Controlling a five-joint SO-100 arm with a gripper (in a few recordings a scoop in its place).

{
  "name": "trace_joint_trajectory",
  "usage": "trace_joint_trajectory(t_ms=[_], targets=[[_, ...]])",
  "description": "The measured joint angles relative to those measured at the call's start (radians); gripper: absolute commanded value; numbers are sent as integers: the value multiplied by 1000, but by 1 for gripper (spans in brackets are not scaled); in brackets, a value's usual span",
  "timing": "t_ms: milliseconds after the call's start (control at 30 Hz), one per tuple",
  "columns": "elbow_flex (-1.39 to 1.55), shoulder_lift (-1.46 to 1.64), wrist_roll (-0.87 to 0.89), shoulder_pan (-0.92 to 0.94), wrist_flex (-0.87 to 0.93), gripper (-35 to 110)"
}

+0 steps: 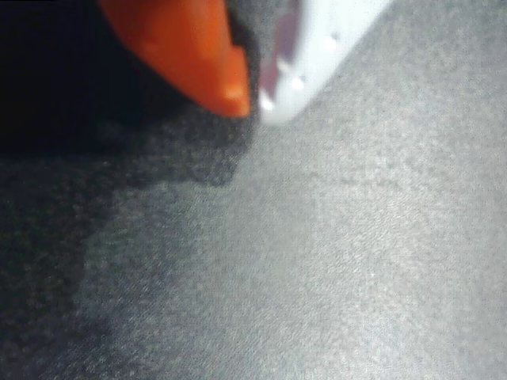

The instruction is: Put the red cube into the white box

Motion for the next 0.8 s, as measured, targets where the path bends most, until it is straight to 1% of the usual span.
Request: trace_joint_trajectory(t_ms=[800], targets=[[-3, 0, 0, 0, 12, 0]])
